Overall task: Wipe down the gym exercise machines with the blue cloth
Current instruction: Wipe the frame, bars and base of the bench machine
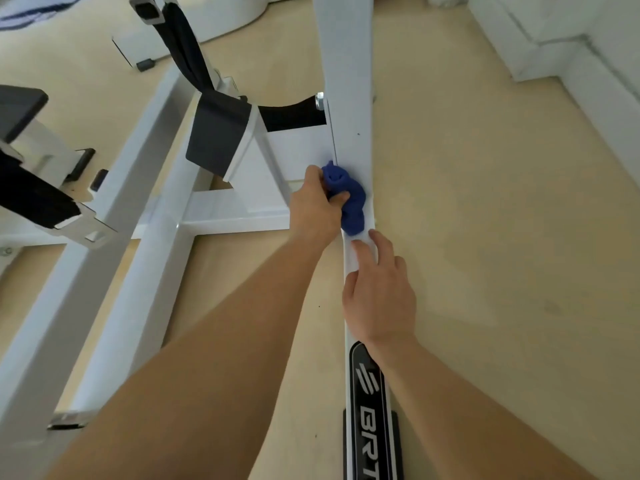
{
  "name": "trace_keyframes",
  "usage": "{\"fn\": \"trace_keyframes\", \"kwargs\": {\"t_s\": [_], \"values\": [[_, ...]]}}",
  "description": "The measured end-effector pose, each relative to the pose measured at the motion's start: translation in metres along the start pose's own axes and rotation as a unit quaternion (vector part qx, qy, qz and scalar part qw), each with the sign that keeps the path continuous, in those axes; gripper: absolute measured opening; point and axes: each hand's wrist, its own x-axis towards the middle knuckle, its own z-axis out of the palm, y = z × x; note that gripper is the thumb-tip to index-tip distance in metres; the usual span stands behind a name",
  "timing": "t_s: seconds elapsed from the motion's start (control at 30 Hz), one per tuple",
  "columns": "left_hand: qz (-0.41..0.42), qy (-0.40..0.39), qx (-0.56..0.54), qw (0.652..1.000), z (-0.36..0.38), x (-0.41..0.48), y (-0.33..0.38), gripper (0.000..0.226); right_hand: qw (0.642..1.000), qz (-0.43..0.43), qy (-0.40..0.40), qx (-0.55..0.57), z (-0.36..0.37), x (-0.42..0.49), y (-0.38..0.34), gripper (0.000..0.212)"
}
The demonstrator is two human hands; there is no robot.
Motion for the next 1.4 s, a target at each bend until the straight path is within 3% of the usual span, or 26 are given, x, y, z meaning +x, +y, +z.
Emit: {"fn": "trace_keyframes", "kwargs": {"t_s": [0.07, 0.2, 0.3, 0.43, 0.7, 0.83, 0.97, 1.13, 1.3, 1.4], "values": [[-0.001, 0.000, -0.004, 1.000, -0.005, 0.000, 0.007, 0.020, 1.000, 0.002, -0.009, 0.002, 0.000, -0.001, 0.002, 0.047], [0.031, 0.072, -0.036, 0.996, -0.033, -0.003, 0.045, 0.021, 0.999, 0.007, -0.033, -0.009, -0.007, -0.001, -0.002, 0.044], [0.069, 0.100, -0.016, 0.992, -0.064, -0.001, 0.096, 0.025, 0.993, -0.026, -0.081, -0.083, -0.021, -0.001, -0.004, 0.051], [0.086, 0.114, -0.023, 0.989, -0.112, 0.003, 0.160, 0.025, 0.980, -0.034, -0.143, -0.131, -0.076, -0.003, -0.001, 0.038], [0.119, 0.186, -0.032, 0.975, -0.182, 0.000, 0.259, 0.019, 0.973, -0.074, -0.123, -0.182, -0.194, 0.014, -0.012, 0.030], [0.095, 0.123, 0.012, 0.988, -0.172, -0.016, 0.242, 0.020, 0.972, -0.077, -0.125, -0.185, -0.223, 0.019, -0.015, 0.031], [0.097, -0.031, 0.077, 0.992, -0.153, -0.051, 0.204, 0.018, 0.977, -0.075, -0.116, -0.161, -0.239, 0.005, -0.015, 0.033], [0.060, -0.127, 0.053, 0.989, -0.152, -0.099, 0.188, 0.022, 0.986, -0.062, -0.155, -0.030, -0.256, -0.014, -0.026, 0.033], [-0.040, -0.151, -0.031, 0.987, -0.179, -0.169, 0.185, 0.047, 0.985, -0.023, -0.159, 0.064, -0.289, -0.061, -0.051, 0.055], [-0.080, -0.199, -0.044, 0.976, -0.206, -0.219, 0.195, 0.066, 0.970, -0.032, -0.221, 0.093, -0.316, -0.100, -0.071, 0.062]]}}
